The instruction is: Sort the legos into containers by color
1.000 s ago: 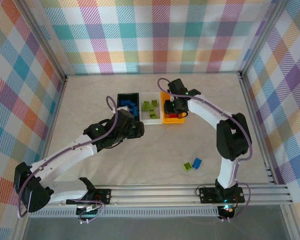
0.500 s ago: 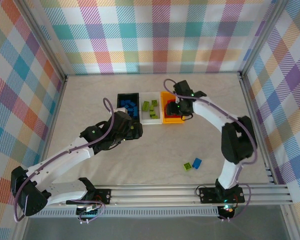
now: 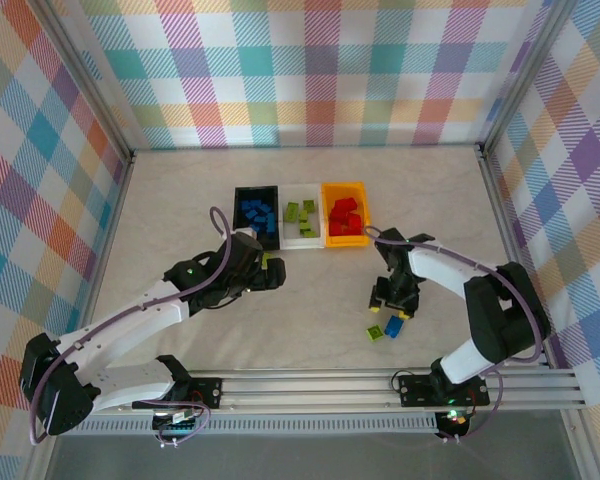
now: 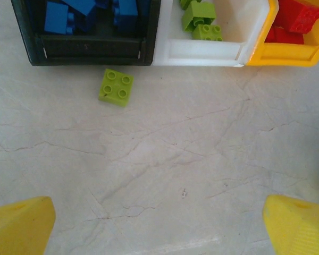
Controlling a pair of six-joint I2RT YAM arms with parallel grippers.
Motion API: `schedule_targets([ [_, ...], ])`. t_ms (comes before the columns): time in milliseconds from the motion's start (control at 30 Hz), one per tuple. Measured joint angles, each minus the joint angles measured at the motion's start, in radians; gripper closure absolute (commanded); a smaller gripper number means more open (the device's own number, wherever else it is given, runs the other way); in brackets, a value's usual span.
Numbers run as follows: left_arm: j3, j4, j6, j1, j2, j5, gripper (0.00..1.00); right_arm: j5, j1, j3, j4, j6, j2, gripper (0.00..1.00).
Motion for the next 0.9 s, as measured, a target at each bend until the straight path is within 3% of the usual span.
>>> schedule_targets([
  [300, -0.012, 0.01, -0.003, 0.003, -0.03, 0.015, 0.0, -0.001, -0.004, -0.048, -0.043, 0.102, -0.134, 0.39],
  [433, -0.024, 0.012, -0.003, 0.009, -0.03, 0.018, 0.0, -0.012, -0.004, -0.109, -0.067, 0.138, -0.195, 0.32],
  [767, -0.035, 0.033, -0.003, 0.016, -0.029, 0.034, 0.0, -0.053, -0.004, -0.181, -0.081, 0.198, -0.249, 0.33],
  [900, -0.038, 0.033, -0.003, 0.018, -0.029, 0.036, 0.0, -0.053, -0.004, -0.182, -0.055, 0.212, -0.249, 0.39],
])
